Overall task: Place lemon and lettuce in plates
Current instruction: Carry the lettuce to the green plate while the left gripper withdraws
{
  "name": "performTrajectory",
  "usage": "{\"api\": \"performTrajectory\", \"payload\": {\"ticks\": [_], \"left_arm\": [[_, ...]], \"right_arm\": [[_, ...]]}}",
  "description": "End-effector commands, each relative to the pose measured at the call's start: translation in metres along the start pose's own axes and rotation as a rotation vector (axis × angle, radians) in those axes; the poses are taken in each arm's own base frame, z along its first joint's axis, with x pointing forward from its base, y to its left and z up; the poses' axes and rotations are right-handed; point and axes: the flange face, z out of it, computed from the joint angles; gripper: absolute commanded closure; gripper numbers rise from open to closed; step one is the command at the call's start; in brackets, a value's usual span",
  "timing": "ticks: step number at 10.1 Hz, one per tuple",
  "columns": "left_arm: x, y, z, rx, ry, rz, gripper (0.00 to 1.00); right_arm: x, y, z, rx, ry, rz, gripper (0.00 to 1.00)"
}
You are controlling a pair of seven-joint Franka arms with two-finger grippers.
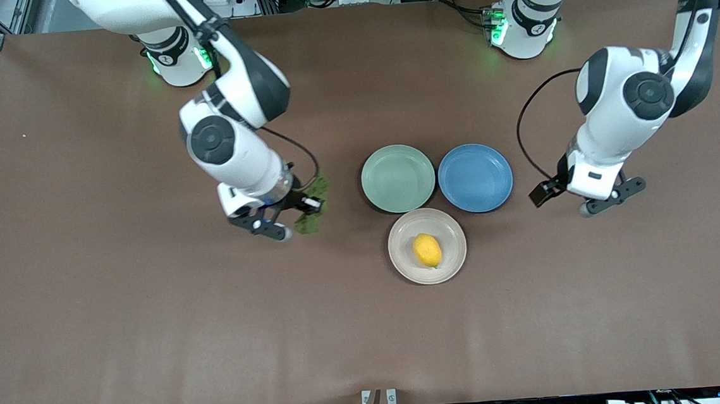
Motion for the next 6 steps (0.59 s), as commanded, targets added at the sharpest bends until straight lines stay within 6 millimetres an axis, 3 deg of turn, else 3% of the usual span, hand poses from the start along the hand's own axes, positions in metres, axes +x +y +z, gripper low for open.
{"api": "performTrajectory", "payload": {"ticks": [1, 3, 4, 6], "left_arm": [[-0.022, -0.018, -0.019, 0.03, -0.022, 0.036, 0.0], [-0.028, -0.021, -0.022, 0.036, -0.024, 0.052, 0.0], [-0.024, -0.019, -0.026, 0.03, -0.016, 0.067, 0.0], [-0.011, -0.014, -0.048, 0.015, 0.008, 0.157, 0.0]], "right_arm": [[-0.033, -0.032, 0.032, 0.092, -0.007, 0.092, 1.0], [-0.07, -0.052, 0.066, 0.139, 0.0, 0.135, 1.0], [-0.097, -0.062, 0.083, 0.158, -0.003, 0.144, 1.0], [-0.13, -0.071, 0.102, 0.169, -0.009, 0.169, 1.0]]}}
